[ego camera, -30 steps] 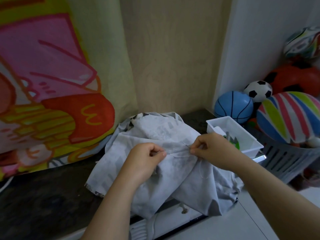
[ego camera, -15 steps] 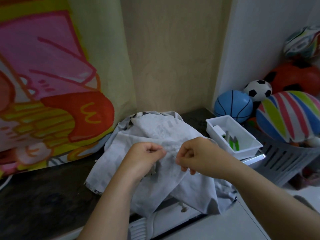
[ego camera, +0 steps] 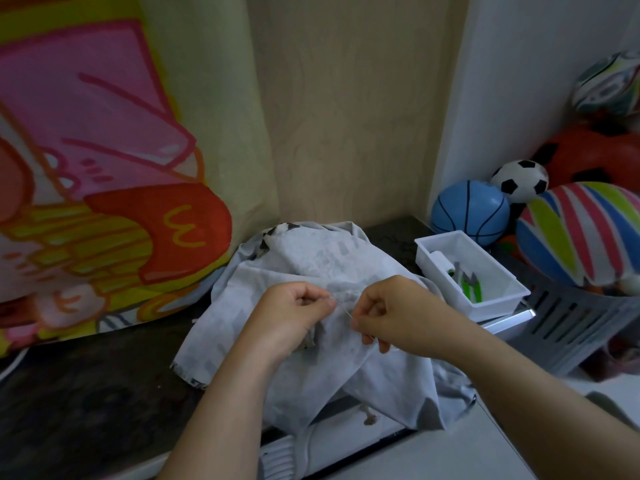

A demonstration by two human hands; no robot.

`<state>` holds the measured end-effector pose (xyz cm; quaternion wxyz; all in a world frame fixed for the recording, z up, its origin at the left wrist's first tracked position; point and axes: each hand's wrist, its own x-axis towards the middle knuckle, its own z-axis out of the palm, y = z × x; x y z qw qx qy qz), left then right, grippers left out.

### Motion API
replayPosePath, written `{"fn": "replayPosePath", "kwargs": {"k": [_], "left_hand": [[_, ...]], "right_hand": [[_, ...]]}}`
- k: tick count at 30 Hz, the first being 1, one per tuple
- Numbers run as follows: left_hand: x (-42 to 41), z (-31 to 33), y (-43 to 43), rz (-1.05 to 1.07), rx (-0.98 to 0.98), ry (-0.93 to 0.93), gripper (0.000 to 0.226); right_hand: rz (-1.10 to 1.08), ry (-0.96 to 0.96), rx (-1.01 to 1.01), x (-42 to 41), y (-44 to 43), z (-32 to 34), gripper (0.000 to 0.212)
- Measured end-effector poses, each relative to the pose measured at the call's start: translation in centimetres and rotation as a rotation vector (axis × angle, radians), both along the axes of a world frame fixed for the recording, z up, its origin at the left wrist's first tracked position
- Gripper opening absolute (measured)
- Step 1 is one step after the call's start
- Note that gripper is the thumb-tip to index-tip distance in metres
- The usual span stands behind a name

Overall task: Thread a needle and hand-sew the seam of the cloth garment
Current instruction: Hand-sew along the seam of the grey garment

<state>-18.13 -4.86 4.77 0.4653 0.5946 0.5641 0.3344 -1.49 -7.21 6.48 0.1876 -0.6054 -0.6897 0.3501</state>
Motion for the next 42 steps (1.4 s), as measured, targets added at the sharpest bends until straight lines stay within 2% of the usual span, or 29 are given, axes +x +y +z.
{"fn": "replayPosePath", "kwargs": {"k": [9,15,18,21,23,26,29,34,42], "left_hand": [[0.2,0.1,-0.2,0.011,0.066,0.010,0.011],[0.7,-0.1,-0.4,-0.025,0.182,0.060,0.017],[1.2,-0.1,-0.4,-0.030,0.175,0.056,0.018],[1.4,-0.2,-0.3,0.038,0.121,-0.023,0.013],[1.2,-0.1,-0.1,0.089,0.091,-0.092,0.008],[1.2,-0.1,0.0,0.127,0.071,-0.131,0.006],[1.3,-0.2,0.1,0.133,0.075,-0.128,0.005],[1.4,0.0,-0.1,0.105,0.100,-0.148,0.007],[1.6,0.0,0.0,0.124,0.092,-0.171,0.010]], "right_hand": [[-0.007,-0.019,-0.019,0.1,0.0,0.1,0.012],[-0.076,0.049,0.026,-0.2,0.0,-0.1,0.011],[-0.146,0.171,0.048,-0.4,0.1,-0.3,0.008],[-0.182,0.422,-0.035,-0.3,0.0,0.0,0.012],[-0.148,0.556,-0.088,0.0,-0.1,0.4,0.013],[-0.044,0.624,-0.131,0.5,-0.2,0.9,0.017],[-0.012,0.561,-0.075,0.5,-0.2,1.0,0.016],[-0.013,0.277,0.111,0.3,-0.1,0.4,0.022],[0.043,0.208,0.228,-0.5,-0.5,-0.1,0.032]]}}
